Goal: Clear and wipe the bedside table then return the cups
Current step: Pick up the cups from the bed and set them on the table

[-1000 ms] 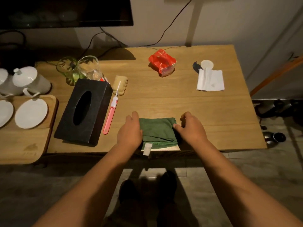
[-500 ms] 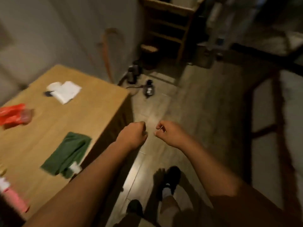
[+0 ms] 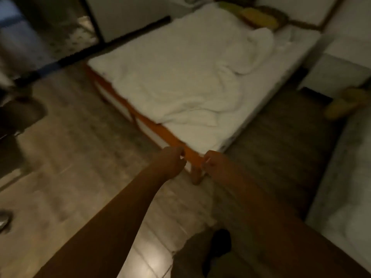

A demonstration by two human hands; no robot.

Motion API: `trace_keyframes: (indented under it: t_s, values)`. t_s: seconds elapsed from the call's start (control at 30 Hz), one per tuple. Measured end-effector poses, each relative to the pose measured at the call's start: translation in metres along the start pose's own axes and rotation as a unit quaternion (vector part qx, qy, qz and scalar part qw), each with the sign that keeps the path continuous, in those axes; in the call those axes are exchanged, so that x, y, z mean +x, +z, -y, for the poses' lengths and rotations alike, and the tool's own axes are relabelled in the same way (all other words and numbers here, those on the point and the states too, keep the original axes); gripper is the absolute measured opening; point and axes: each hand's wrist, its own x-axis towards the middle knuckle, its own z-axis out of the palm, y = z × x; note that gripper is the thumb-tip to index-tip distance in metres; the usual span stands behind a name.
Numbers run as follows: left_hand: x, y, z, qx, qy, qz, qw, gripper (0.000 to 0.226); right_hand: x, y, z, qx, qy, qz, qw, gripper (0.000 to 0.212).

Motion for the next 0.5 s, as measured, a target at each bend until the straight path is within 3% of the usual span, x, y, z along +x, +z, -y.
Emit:
trace_keyframes:
  t_s: [0.1,0.27,0.43,0.5]
  values:
    - [0.074,0.023,-0.091,0.019,0.058,0.036,0.997,0.028,0.010,-0.085,-0.077,0.008,0.046,-0.080,0.996,0.025]
    - [0.176,0.041,-0.230,0.022,0.164,0.080,0.983,0.026,0.021,-0.215,-0.171,0.027,0.135,-0.135,0.981,0.030]
    - [0.283,0.054,-0.339,0.039,0.212,0.125,0.969,0.022,0.058,-0.309,-0.243,0.025,0.172,-0.186,0.967,0.020]
    - [0.331,0.063,-0.370,0.032,0.228,0.134,0.964,0.023,0.084,-0.345,-0.270,0.017,0.187,-0.199,0.962,0.026]
